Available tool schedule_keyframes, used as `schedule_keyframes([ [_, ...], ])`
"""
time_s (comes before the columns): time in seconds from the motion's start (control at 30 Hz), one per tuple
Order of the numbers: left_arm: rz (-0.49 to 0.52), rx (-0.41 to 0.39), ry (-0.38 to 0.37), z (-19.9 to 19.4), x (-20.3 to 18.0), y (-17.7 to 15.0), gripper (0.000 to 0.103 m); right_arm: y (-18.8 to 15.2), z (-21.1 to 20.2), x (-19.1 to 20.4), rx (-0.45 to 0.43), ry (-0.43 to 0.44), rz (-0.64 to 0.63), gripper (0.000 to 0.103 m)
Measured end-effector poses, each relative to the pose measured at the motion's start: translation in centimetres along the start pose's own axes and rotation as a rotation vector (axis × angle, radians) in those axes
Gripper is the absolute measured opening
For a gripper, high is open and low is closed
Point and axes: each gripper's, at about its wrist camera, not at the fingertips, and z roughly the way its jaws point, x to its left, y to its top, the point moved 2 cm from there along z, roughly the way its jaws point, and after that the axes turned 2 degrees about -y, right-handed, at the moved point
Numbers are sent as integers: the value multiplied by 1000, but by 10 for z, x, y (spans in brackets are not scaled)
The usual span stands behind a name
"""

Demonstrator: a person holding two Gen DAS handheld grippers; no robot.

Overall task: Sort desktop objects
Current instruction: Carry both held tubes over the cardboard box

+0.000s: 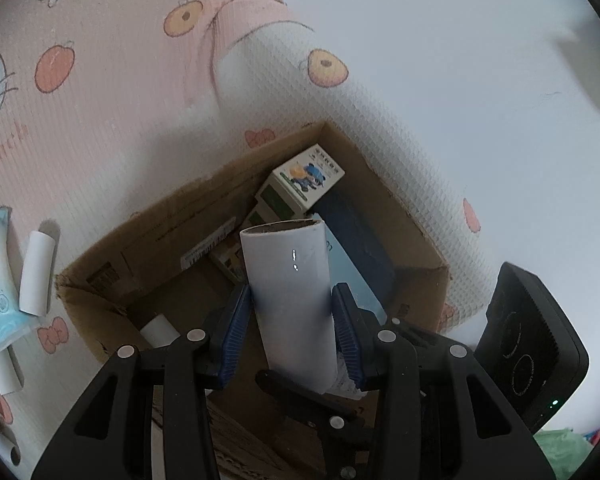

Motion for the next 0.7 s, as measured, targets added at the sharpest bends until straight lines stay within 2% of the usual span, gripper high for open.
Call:
schedule_keyframes([
  [0.13, -9, 36, 6, 8, -2, -3, 45, -4, 8, -5, 39, -38, 11, 42],
  [0.23, 16, 129, 12, 22, -7, -6, 45, -9, 12, -13, 68, -57, 37, 42],
  [0.33, 9, 146, 53, 29, -7, -8, 44, -11, 13, -15, 81, -54, 42, 42],
  [0.43, -11, 163, 44, 34, -6, -7, 44, -13, 12, -14, 88, -80, 15, 42],
  [0.57, -45, 210, 55, 44, -2, -4, 44, -9, 19, -23, 176, -58, 57, 42],
  [0.7, -107, 231, 40, 51, 4, 4, 44, -3, 25, -20, 248, -84, 25, 42],
])
